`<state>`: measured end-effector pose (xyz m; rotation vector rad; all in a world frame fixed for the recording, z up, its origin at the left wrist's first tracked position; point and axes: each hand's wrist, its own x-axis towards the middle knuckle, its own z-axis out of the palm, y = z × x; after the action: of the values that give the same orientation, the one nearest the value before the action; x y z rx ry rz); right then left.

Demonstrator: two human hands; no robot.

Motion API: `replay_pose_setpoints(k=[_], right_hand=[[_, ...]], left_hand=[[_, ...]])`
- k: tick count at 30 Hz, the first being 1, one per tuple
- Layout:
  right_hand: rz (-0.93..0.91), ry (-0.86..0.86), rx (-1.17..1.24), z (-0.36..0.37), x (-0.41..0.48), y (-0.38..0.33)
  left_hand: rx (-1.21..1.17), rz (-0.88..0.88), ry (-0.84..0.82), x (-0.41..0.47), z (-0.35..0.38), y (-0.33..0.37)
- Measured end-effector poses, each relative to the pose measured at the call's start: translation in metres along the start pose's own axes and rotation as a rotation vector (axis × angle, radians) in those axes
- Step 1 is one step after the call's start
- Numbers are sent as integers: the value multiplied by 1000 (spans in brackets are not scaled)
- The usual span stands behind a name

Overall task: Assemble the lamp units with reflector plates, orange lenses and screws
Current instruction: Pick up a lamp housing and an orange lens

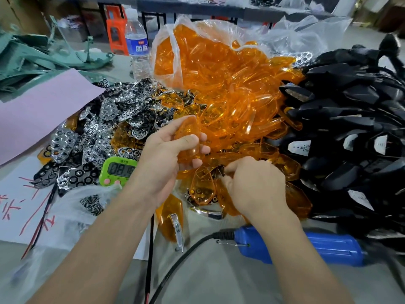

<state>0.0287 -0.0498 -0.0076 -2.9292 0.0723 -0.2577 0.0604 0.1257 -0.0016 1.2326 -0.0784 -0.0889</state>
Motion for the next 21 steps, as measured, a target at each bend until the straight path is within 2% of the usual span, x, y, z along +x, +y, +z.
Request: replay_pose_setpoints(k=[6, 12, 15, 19, 21], right_hand=[[-7, -22, -140, 5, 2, -6], [-94, -48, 49, 12, 5, 0], [-63, 16, 274, 14, 5, 4], [-3, 189, 738, 6, 0, 16], [28, 205, 1005, -3, -2, 20]], left_hand=[[18, 0, 21, -1, 0, -1], [62, -6, 34, -3, 6, -4], [44, -24, 18, -4, 9, -5], [-36, -45, -33, -4, 8, -4], [-40, -63, -79, -4, 9, -4]])
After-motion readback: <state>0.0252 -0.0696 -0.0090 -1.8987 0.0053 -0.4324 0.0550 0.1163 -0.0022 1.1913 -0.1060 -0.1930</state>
